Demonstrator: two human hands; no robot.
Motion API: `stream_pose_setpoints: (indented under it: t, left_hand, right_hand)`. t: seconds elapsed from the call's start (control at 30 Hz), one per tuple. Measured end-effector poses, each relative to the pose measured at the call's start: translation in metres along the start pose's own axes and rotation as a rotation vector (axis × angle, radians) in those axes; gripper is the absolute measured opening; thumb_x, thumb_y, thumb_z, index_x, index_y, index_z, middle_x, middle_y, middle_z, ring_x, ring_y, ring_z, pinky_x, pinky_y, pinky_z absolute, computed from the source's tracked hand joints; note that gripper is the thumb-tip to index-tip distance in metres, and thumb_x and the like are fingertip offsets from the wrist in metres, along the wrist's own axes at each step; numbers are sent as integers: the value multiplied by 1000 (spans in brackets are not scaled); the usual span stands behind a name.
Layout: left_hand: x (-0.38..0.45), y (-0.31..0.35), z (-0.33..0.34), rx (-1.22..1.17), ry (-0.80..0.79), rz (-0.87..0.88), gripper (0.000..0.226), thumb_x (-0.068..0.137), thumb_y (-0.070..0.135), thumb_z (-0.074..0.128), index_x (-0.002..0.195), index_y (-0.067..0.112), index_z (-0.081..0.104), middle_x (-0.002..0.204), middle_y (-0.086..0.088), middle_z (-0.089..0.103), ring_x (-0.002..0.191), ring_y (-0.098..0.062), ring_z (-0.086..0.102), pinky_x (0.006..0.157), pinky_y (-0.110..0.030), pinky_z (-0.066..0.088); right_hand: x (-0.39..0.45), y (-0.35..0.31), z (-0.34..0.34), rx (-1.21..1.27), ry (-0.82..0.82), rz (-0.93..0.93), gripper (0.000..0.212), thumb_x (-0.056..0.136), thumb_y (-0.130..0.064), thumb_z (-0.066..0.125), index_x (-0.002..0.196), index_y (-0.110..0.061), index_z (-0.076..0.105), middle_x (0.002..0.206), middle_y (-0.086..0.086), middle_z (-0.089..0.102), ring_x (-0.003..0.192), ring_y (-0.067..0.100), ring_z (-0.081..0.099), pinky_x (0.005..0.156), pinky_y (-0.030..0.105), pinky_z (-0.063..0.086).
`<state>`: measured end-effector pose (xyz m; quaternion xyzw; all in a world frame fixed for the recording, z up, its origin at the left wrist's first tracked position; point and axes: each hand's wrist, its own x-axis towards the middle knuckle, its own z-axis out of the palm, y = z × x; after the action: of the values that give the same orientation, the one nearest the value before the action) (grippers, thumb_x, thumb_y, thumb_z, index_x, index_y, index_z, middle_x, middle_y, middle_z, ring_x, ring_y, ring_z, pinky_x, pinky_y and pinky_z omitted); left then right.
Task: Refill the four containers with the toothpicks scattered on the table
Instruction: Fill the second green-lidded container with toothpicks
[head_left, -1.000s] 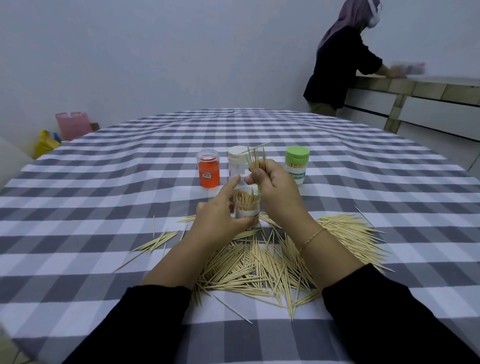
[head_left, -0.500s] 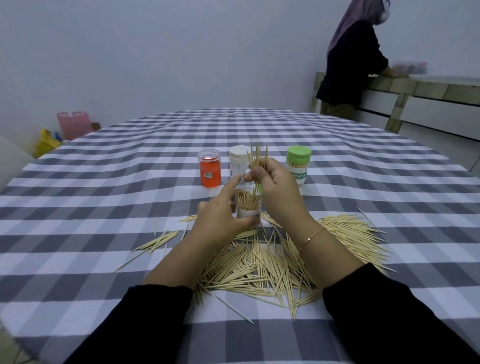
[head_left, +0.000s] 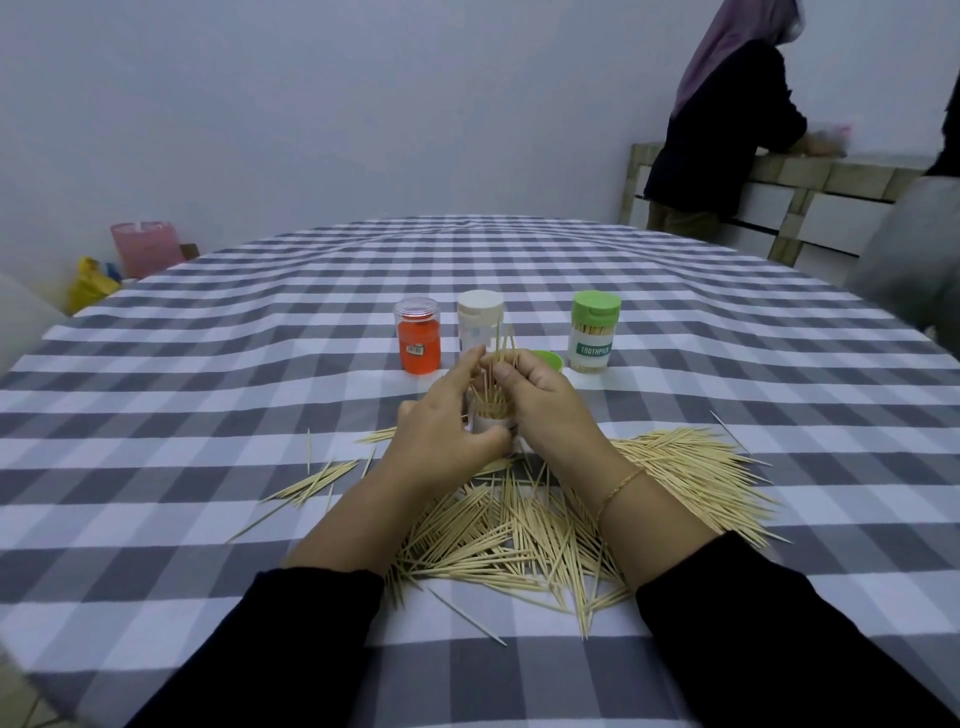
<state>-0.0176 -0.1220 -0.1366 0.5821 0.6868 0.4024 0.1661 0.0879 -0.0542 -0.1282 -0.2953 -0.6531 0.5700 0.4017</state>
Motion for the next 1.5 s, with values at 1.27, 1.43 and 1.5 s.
stream_pose_setpoints:
  t: [1.27,1.43,1.5]
  left_hand:
    - [11,-12,13,7,163,240,56,96,51,28,145,26,40,144,1,49,134,-14,43,110,-51,33]
    - [11,-13,13,-106,100,142,57,93,53,31,146,32,36,147,5,46,137,-12,39,112,-50,31]
    - [11,-13,13,-121,107,147,58,93,55,31,146,32,36,147,5,46,137,-11,39,113,-49,32]
  right_hand:
    - [-26,-52,-91,-1423,-294,480,42,101,-12,32,140,-21,46,142,2,46,128,24,44,102,31,35]
    - [-29,-58,-93,-1461,-376,544,44,96,-22,51,139,-14,46,140,5,47,126,25,44,103,34,37]
    - [-29,-57,-94,-1469,-376,548,50,90,-30,61,136,-14,49,136,4,50,124,25,46,101,35,40]
